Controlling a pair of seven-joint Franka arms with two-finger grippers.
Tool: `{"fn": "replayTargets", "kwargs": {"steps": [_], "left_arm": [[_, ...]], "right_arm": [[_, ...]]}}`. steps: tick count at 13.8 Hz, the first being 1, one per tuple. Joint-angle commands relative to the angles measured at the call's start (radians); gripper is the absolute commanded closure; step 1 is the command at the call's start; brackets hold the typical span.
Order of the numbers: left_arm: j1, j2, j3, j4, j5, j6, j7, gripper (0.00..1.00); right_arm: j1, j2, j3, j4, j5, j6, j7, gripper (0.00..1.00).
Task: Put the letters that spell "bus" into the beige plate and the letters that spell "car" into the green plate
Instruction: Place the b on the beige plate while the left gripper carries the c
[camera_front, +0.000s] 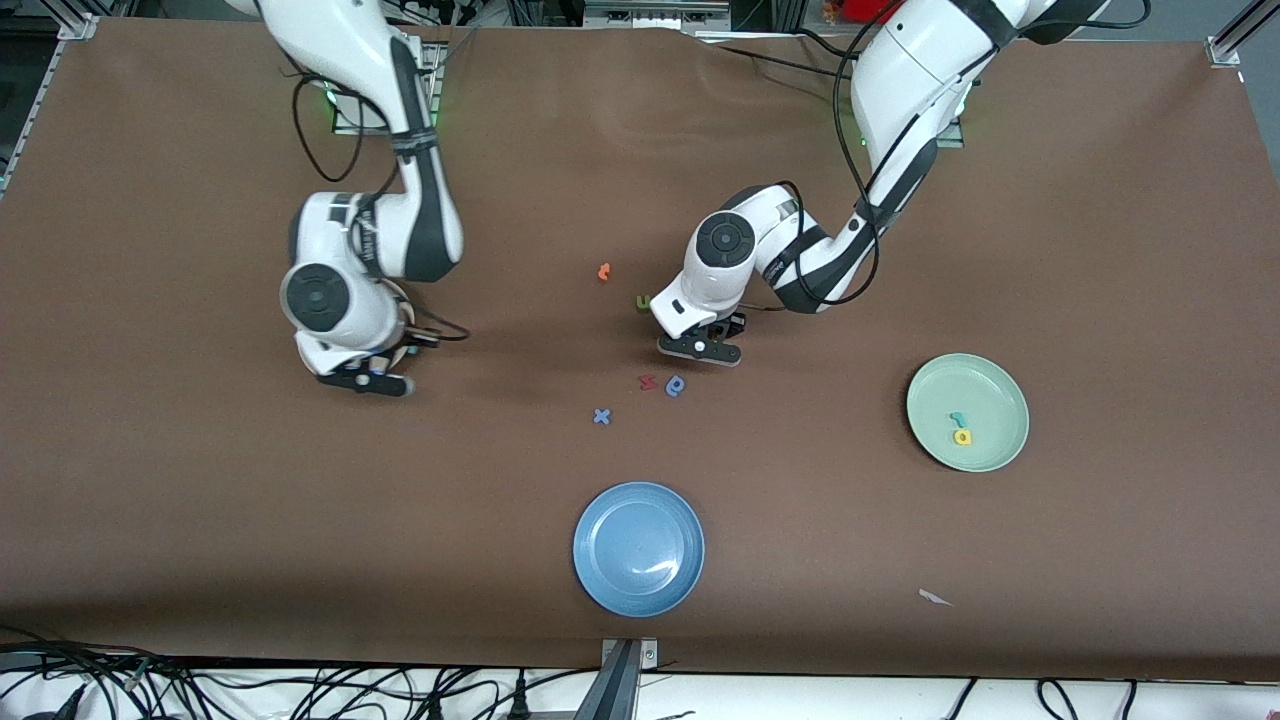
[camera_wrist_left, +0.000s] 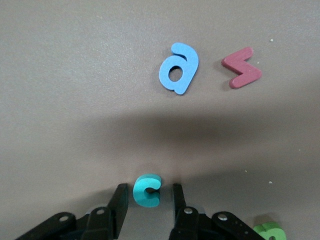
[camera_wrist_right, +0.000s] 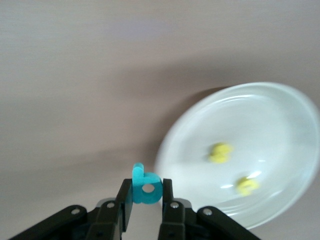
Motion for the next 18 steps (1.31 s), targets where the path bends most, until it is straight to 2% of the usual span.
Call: {"fn": "replayTargets", "kwargs": {"steps": [1,5,6,7,8,10,13,16,18], "left_arm": [[-0.015,-0.008,0.022,-0.001,0.028,0.005,-0.027,0.67],[-0.052,-0.002,0.060,0.004,0.043,0.005,-0.042,0.76],[-0.052,-0.002,0.060,0.004,0.051,0.005,-0.046,0.76],[-0.052,-0.002,0.060,0.005,0.051,0.005,-0.046,0.78],[-0.046,-0.006,0.060,0.008,0.051,0.001,-0.042,0.79],[-0.012,-0.032,0.060,0.022,0.052,-0.054,-0.016,0.80],[0.110,-0.094,0.049,0.039,0.037,-0.180,0.145,0.81],[0.249,-0.137,0.049,0.042,0.032,-0.271,0.358,0.81],[0.338,-0.152,0.049,0.042,0.045,-0.309,0.482,0.81]], "right_arm": [[-0.056,0.033,-0.002,-0.013,0.010,0.018,-0.114,0.95],[-0.125,0.068,0.001,-0.015,0.016,0.015,-0.158,0.94],[-0.130,0.068,0.001,-0.018,0.016,0.006,-0.168,0.90],[-0.129,0.073,0.001,-0.039,0.018,0.019,-0.168,0.57],[-0.136,0.074,0.001,-0.047,0.018,0.027,-0.175,0.01],[-0.132,0.062,0.001,-0.038,0.018,0.007,-0.176,0.00],[-0.113,0.010,-0.002,0.015,0.018,-0.061,-0.176,0.00],[-0.115,-0.053,-0.015,0.124,0.015,-0.183,-0.185,0.00],[-0.113,-0.059,-0.056,0.230,0.008,-0.311,-0.202,0.00]]}}
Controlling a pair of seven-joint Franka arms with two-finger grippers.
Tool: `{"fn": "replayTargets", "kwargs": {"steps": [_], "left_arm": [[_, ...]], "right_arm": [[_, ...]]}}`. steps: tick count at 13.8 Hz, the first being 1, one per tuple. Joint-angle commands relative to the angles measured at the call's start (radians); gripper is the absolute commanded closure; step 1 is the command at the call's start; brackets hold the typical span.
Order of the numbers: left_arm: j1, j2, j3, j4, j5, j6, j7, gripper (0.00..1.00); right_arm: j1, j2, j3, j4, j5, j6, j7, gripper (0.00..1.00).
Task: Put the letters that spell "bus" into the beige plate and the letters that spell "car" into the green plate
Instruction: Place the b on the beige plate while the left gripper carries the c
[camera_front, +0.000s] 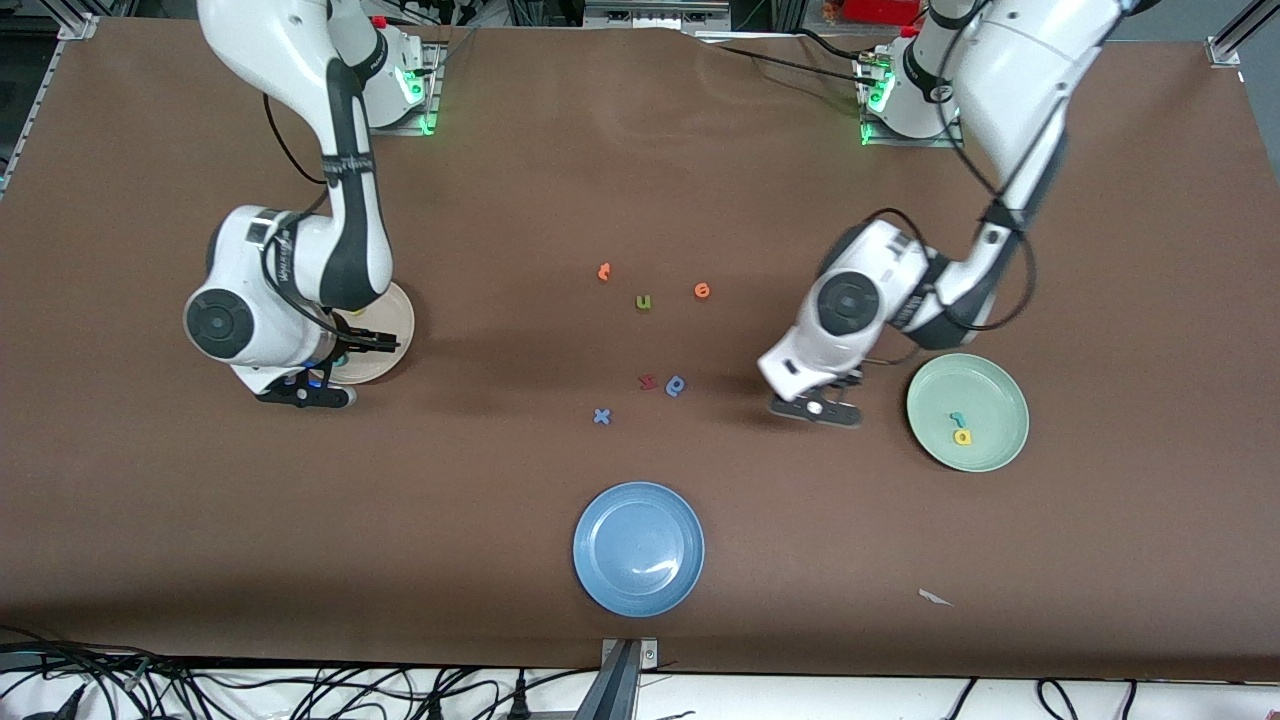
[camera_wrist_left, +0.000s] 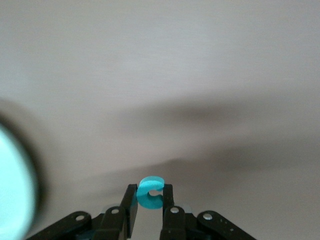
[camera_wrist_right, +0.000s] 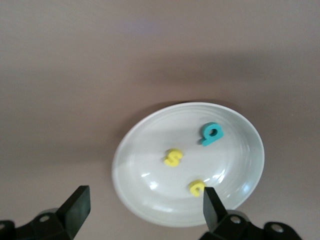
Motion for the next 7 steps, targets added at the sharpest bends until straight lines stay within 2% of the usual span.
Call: {"fn": "replayTargets", "kwargs": {"steps": [1,3,5,6,7], "left_arm": [[0.108,-0.032,-0.008,-0.001,0.024,-0.063,0.171,0.81],[0.177,-0.029,0.001,0.035,0.024,-0.096,0.292,0.81],[0.221,-0.021,0.024,0.051,0.026,-0.130,0.390,0.80],[0.232,-0.015,0.050,0.052,0.027,-0.129,0.447,0.78],[0.231,0.000,0.070,0.062,0.038,-0.129,0.493,0.75]], "right_arm": [[-0.005,-0.032,-0.061,0.160,0.007,-0.188,-0.065,0.00],[-0.018,-0.032,-0.093,0.294,0.007,-0.320,-0.089,0.00],[-0.019,-0.052,-0.096,0.404,-0.008,-0.470,-0.073,0.00],[-0.019,-0.075,-0.080,0.417,-0.061,-0.498,-0.066,0.00],[-0.032,-0.128,-0.022,0.411,-0.141,-0.495,-0.043,0.00]]}}
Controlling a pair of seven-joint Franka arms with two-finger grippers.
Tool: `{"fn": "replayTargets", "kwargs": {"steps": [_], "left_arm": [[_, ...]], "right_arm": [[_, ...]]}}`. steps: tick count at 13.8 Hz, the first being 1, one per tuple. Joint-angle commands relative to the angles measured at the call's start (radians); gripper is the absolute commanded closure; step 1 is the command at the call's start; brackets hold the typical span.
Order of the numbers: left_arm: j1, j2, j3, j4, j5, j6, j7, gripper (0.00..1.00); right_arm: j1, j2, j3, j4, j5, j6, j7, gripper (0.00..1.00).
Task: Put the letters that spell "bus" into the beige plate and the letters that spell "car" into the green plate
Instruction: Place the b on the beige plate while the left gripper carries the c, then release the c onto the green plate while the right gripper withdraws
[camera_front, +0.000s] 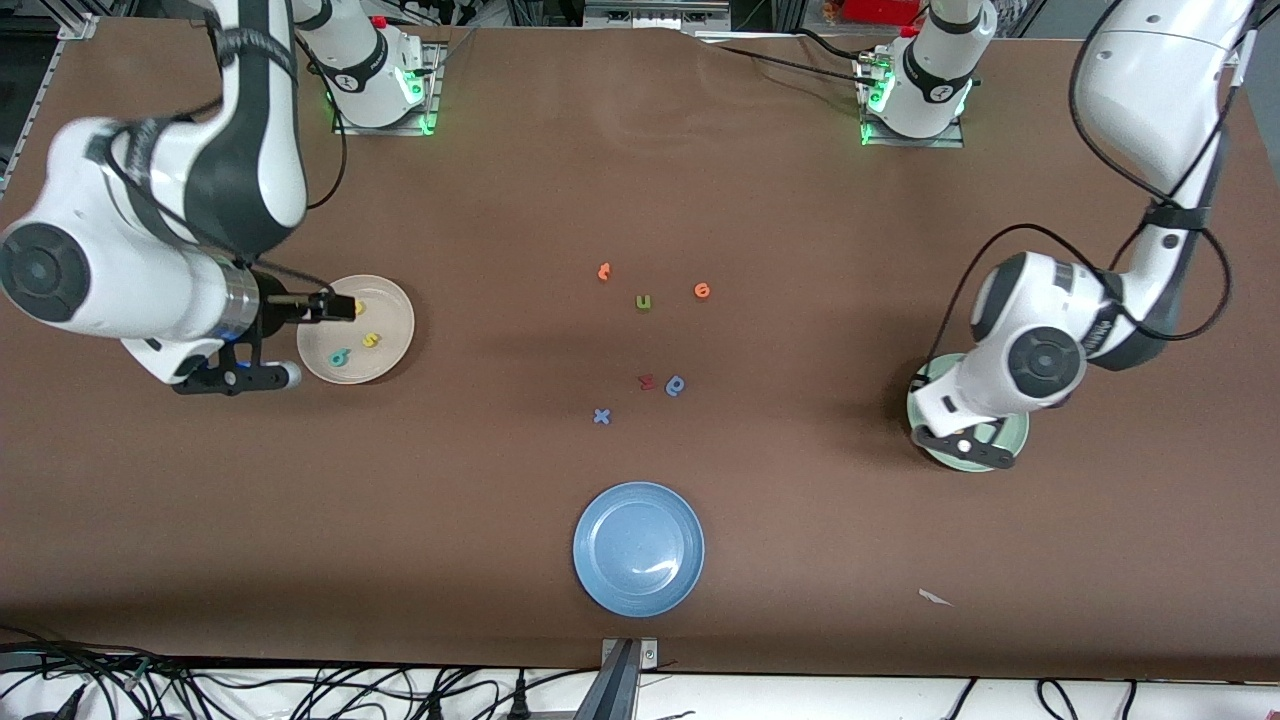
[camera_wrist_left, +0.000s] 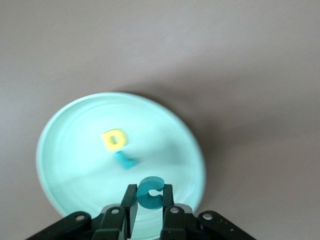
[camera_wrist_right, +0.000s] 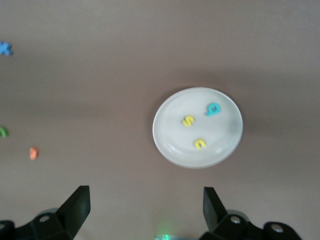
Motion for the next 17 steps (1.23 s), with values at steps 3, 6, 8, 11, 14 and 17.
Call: {"fn": "replayTargets", "kwargs": {"steps": [3,6,8,11,14,17], "left_arm": [[0.006,0.029,0.029,0.042,0.067,-0.024,0.146,0.00],[0.009,0.015,0.026,0.071,-0.051,-0.036,0.031,0.00],[0.006,0.013,0.025,0.102,-0.144,-0.041,-0.070,0.00],[0.001,-0.010,0.019,0.143,-0.146,-0.126,-0.109,0.00],[-0.008,-0.113,0.050,0.144,-0.181,-0.211,-0.078,0.00],[-0.121,-0.317,0.245,0.015,-0.342,-0.233,0.020,0.00]], "right_arm": [[-0.276,-0.177,0.420,-0.041,-0.276,0.019,0.096,0.00],[-0.498,-0.246,0.653,-0.105,-0.342,0.097,0.131,0.00],[-0.678,-0.335,0.836,-0.214,-0.373,0.172,0.180,0.00],[-0.793,-0.447,0.929,-0.300,-0.395,0.208,0.159,0.00],[-0.853,-0.527,0.929,-0.296,-0.373,0.222,0.159,0.00],[-0.875,-0.526,0.997,-0.270,-0.394,0.175,0.174,0.00]]}}
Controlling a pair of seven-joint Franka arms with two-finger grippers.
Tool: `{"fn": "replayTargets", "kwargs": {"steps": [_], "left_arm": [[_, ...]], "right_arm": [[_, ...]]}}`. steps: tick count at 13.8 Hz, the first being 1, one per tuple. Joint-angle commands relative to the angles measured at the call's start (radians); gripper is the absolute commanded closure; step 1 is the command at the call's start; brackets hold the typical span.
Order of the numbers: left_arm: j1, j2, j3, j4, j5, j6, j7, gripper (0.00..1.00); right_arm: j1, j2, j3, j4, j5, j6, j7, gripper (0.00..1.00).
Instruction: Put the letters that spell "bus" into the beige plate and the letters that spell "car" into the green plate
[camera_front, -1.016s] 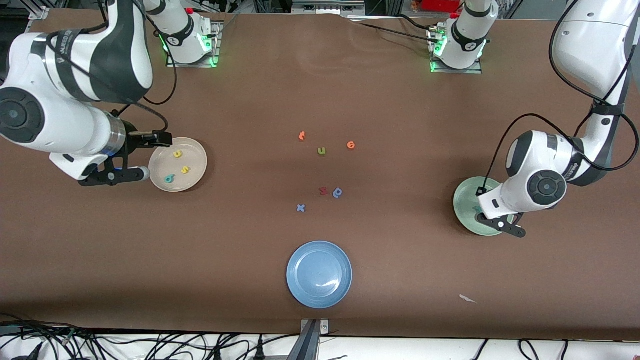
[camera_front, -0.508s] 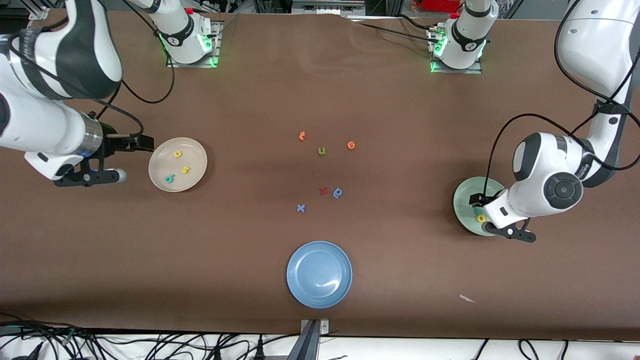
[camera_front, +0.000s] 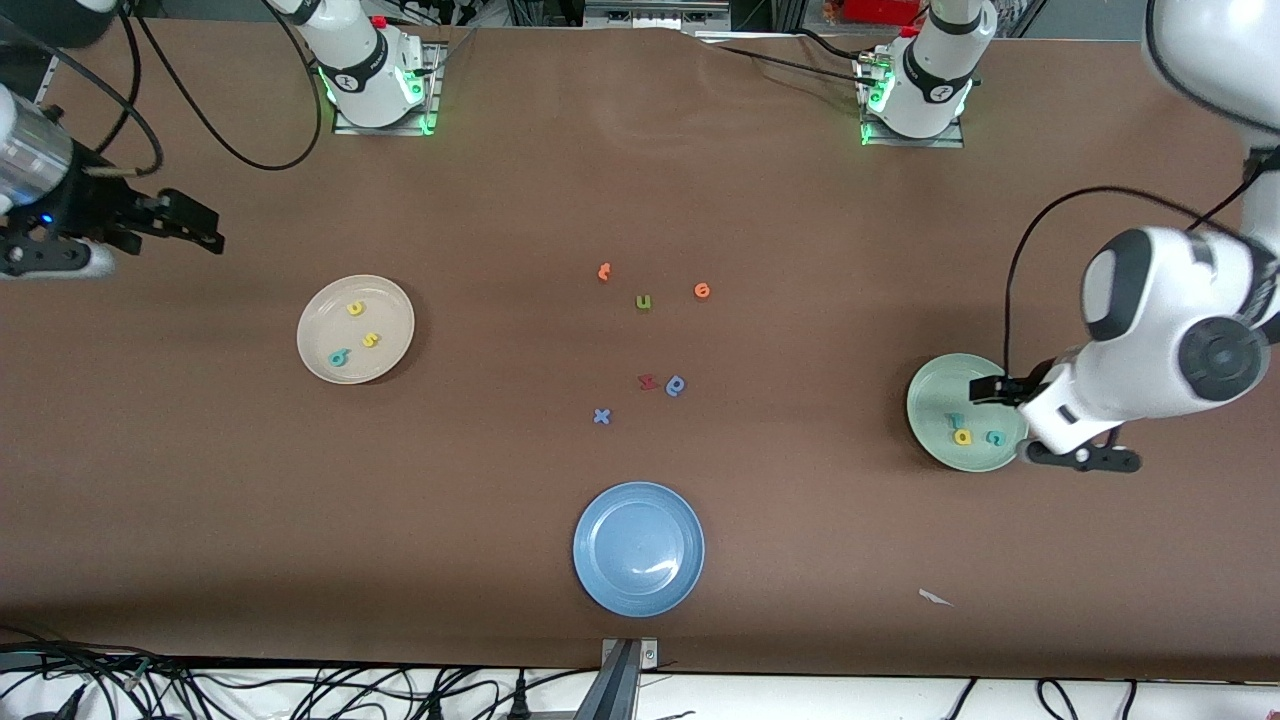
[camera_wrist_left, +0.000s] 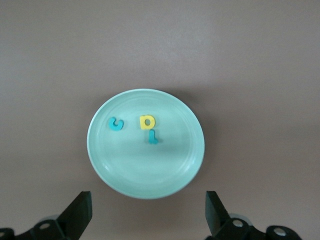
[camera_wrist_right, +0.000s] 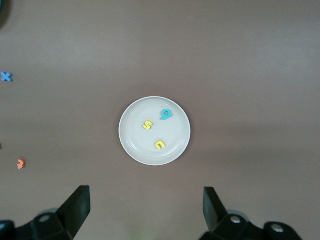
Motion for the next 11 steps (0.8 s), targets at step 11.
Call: {"fn": "replayTargets", "kwargs": {"steps": [11], "left_arm": [[-0.170,-0.423,0.210,-0.146,-0.084,-0.107,0.143,0.00]], "right_arm": [[-0.047,-0.004,0.082,-0.017,-0.030,0.039,0.026,0.00]]}}
